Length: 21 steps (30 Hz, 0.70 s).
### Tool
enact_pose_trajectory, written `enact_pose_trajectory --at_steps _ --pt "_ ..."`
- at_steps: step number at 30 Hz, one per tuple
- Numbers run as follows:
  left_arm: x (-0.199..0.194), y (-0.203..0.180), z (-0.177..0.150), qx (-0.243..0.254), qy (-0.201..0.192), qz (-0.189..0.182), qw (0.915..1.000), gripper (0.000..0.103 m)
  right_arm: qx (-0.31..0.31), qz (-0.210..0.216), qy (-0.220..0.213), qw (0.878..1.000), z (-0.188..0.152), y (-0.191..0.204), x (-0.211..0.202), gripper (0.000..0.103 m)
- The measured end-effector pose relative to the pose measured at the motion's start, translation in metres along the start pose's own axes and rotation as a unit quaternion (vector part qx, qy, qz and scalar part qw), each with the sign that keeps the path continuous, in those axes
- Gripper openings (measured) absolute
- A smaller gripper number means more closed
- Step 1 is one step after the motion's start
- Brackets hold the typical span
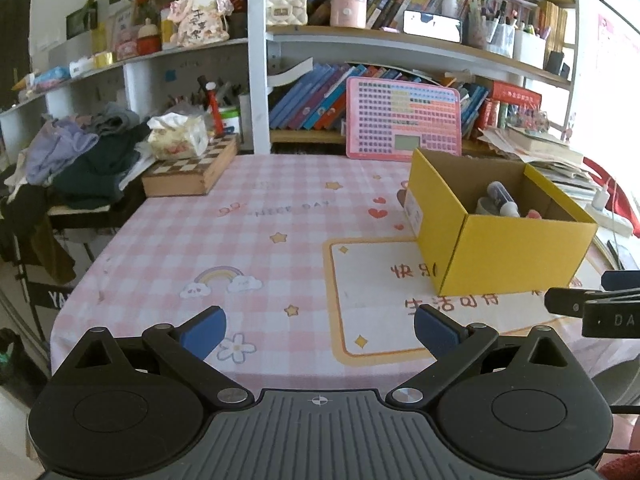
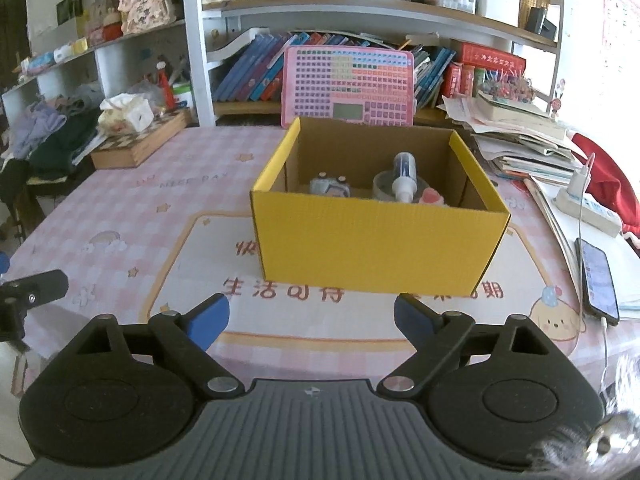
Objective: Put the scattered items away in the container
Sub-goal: 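Withdraw both open tools away from the yellow box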
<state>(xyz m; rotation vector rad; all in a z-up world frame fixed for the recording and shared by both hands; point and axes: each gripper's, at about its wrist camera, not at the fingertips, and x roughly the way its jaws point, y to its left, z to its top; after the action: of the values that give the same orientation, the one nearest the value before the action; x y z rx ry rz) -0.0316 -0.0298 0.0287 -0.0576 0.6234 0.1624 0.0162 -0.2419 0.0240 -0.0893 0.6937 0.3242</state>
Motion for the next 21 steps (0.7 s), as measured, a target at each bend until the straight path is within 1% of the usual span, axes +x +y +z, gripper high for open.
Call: enact_pose_trajectory --at_steps 6,11,21 --pt "-0.001 -0.001 -0.006 0.013 0.016 -0.005 0.9998 0.102 0.001 -0.001 0.011 1.0 -0.007 0.004 -0.001 0.09" --pt "0.0 0.002 -0.01 0.009 0.028 -0.003 0.9996 0.102 0.009 -0.003 0.023 1.0 -0.011 0.006 0.001 0.09" --pt "0.0 0.004 -0.012 0.015 0.03 -0.011 0.9994 0.103 0.006 -0.005 0.027 1.0 -0.011 0.011 -0.001 0.093"
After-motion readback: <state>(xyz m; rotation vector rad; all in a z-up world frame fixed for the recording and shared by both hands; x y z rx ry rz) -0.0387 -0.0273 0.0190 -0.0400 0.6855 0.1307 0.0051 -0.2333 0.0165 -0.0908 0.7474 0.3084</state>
